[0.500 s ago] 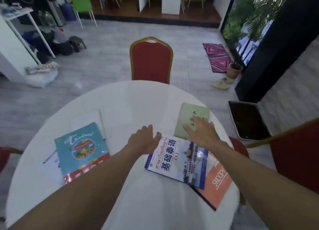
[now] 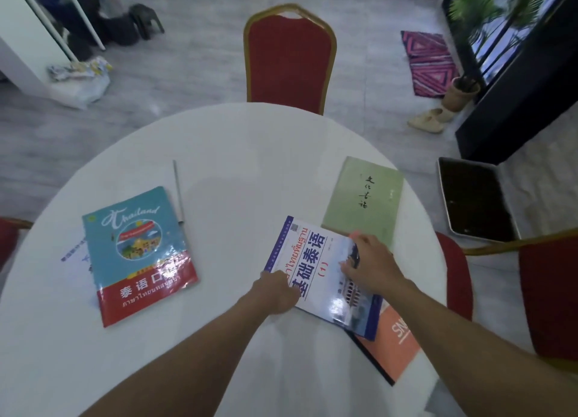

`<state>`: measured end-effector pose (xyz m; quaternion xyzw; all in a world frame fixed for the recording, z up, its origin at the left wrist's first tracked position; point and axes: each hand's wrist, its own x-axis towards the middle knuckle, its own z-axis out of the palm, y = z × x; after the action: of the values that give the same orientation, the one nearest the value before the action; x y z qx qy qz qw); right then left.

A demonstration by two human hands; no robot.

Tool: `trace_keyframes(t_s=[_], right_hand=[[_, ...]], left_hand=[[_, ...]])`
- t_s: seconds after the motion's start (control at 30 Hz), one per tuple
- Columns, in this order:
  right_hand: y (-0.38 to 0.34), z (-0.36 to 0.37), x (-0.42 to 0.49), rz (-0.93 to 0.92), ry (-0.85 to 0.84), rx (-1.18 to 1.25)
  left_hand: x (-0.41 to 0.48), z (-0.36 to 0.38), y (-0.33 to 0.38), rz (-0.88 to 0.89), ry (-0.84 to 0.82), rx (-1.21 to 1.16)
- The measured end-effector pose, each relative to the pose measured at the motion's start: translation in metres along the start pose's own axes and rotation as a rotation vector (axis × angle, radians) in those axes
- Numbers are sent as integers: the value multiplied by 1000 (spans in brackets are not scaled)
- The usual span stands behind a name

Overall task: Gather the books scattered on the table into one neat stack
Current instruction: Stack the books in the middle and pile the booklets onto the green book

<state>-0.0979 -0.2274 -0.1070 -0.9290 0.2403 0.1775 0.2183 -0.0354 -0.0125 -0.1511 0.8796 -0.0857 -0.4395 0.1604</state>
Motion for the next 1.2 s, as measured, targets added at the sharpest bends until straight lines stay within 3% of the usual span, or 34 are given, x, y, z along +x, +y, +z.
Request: trace_keyframes(t_s=[0.33,0.6,0.77,0.87,1.0,1.1,1.2], right_hand=[[0,20,-1,227,-132,14],[-21,50,-27,220,-208,359],[-50,69,-53,210,-215,763],[-74,84,-64,223,-218,861],[-96,96,-74,196,-256,833],[-102,115,-86,180,-326,687],[-105,133,-92,136,-272,492]], left_hand=[[-23,-3,-6,-60,215,-226],[-38,6,-30,-212,137,-780],[-44,-8,-54,-210,59,-1047],[-44,-12,-72,-226,61,-1003],[-52,-13,-102,-290,250,-817],[-62,-10,-121,-250,338,-539],[-67,-3,-133,-200,378,-307]])
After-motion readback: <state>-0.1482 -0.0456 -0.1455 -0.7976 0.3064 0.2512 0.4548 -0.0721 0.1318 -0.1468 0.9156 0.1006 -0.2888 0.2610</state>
